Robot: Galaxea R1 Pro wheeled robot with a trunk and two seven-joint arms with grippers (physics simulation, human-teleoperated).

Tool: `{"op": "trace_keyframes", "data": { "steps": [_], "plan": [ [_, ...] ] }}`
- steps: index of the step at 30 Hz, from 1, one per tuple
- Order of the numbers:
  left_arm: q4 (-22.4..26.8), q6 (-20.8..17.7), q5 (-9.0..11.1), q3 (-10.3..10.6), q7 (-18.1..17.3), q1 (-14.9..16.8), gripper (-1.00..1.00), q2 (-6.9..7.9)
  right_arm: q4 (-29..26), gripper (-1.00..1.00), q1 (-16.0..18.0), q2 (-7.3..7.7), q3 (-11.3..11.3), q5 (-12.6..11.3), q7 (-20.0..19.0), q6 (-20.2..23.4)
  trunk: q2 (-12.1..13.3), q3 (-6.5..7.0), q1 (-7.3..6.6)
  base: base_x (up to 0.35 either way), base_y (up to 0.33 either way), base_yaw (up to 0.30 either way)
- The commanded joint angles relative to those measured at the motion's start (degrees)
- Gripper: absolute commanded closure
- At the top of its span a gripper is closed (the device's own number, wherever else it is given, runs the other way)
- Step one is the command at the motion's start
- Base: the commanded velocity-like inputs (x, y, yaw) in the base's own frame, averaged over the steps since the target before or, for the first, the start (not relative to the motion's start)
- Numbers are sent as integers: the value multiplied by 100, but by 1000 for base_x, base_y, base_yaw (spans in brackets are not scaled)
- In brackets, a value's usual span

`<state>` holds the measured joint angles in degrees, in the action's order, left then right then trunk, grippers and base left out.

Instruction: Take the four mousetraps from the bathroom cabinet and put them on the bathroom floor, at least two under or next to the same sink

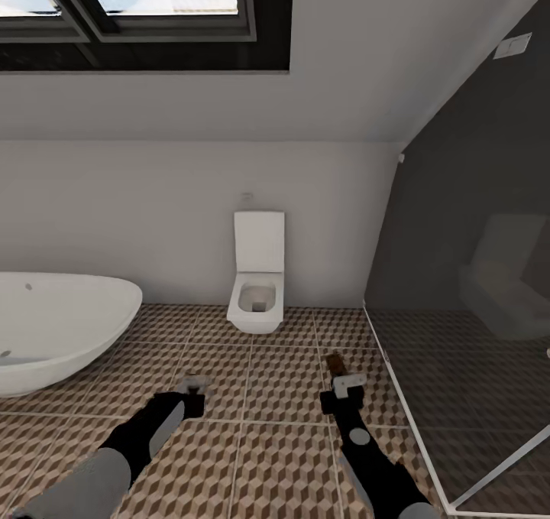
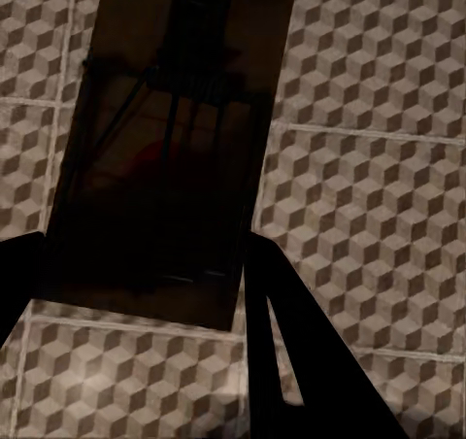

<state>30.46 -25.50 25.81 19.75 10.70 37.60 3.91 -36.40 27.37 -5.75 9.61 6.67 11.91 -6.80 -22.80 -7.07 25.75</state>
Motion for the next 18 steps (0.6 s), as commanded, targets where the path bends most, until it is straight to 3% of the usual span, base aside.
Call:
{"op": "trace_keyframes", "data": {
  "steps": [1, 2, 7, 10, 14, 18],
  "plan": [
    [-97, -42, 46, 39, 55, 167, 100, 11, -111, 100, 5, -79, 12, 53, 50, 122, -12, -14, 3, 0, 0, 0],
    [-184, -56, 38, 32, 55, 309, 100, 12, -284, 100, 5, -195, 12, 53, 49, 294, -12, -14, 3, 0, 0, 0],
    [-469, -8, 8, 42, 51, 442, 100, 13, -794, 100, 5, -412, 12, 54, 49, 913, -12, -14, 3, 0, 0, 0],
    [-1063, 543, -15, 54, 31, 457, 100, 10, -1014, 100, 5, -424, 10, 54, 48, 1165, -12, -14, 3, 0, 0, 0],
    [-1403, 1271, -15, 70, 15, 459, 100, -7, -1128, 100, 5, -424, 11, 54, 55, 1245, -12, -14, 3, 0, 0, 0],
    [-1456, 1497, -15, 85, 3, 461, 100, -70, -1146, 100, 5, -424, 13, 50, 60, 1331, -12, -14, 3, 0, 0, 0]
  ]
}}
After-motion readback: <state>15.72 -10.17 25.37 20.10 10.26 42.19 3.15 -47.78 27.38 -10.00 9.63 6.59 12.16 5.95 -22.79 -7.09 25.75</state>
